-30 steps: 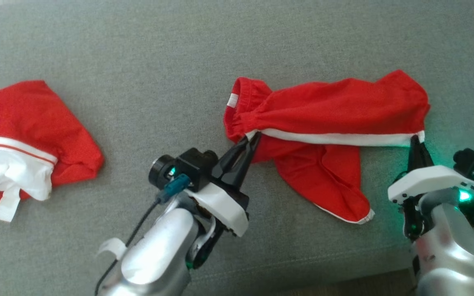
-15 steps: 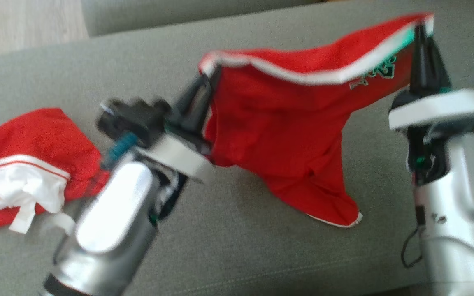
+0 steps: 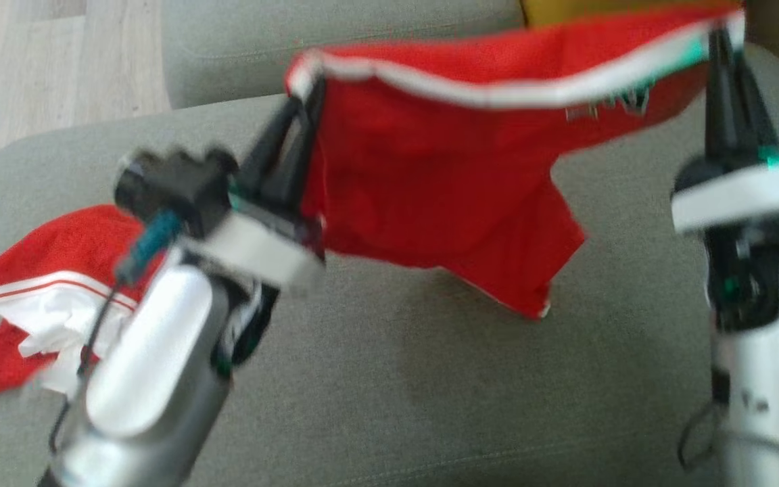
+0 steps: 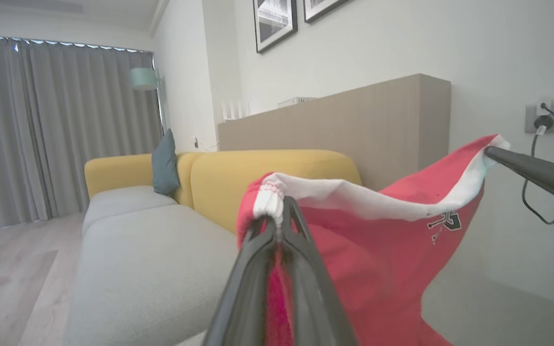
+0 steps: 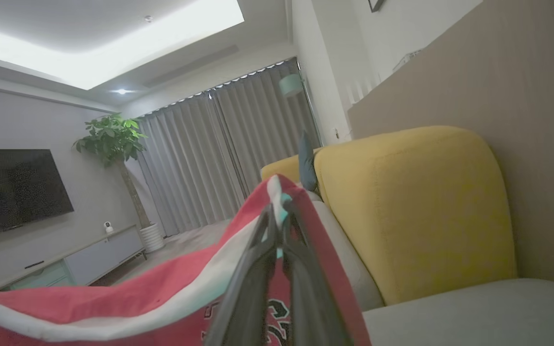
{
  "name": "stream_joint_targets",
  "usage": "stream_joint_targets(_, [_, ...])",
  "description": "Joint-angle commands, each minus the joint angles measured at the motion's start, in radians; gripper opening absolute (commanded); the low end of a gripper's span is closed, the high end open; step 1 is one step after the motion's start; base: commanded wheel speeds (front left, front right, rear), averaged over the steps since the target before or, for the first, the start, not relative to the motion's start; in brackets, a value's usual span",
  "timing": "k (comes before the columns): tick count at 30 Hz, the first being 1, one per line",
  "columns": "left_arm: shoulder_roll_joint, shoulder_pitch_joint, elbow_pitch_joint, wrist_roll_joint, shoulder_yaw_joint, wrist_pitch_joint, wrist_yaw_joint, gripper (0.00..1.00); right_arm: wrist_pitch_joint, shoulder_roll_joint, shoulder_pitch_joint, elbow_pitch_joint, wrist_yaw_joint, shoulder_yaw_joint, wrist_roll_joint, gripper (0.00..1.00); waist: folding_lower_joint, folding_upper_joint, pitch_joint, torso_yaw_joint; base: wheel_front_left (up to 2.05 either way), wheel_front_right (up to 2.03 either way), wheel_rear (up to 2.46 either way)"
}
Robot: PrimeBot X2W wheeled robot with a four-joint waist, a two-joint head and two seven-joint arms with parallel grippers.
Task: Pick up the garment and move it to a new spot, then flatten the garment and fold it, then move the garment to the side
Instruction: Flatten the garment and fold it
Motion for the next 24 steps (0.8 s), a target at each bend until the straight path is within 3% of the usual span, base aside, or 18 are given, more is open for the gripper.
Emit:
stream_joint_targets(1, [0.034,-0.017,-0.045,-0.001,0.033,0.004,0.006,0.00,0.008,0.000,-0.005,-0.054,0.007,0.014,0.011,0.00,0.0000,-0.0001,-0.002,0.001,0.00,0.00,0.00])
stream_joint_targets(8, [0.100,0.106,-0.240,0.002,0.049,0.055,0.060,0.00,0.081,0.000,0.155,-0.266,0.007,-0.032,0.039,0.00,0.0000,-0.0001,-0.015,-0.002,0.00,0.00,0.00])
stream_joint_targets(14, [0.137,0.088,-0.346,0.013,0.067,0.124,0.079,0.00,0.138,0.000,0.166,-0.361,0.007,-0.057,0.050,0.00,0.0000,-0.0001,-0.006,-0.009,0.00,0.00,0.00])
stream_joint_targets(18, [0.144,0.021,-0.312,0.007,0.060,0.176,0.054,0.00,0.162,0.000,0.095,-0.330,0.007,-0.059,0.047,0.00,0.0000,-0.0001,0.033,-0.014,0.00,0.00,0.00])
stream_joint_targets(24, [0.148,-0.186,-0.140,-0.002,0.050,0.217,-0.038,0.00,0.160,0.000,-0.155,-0.137,0.007,-0.054,0.030,0.00,0.0000,-0.0001,0.166,-0.020,0.00,0.00,0.00])
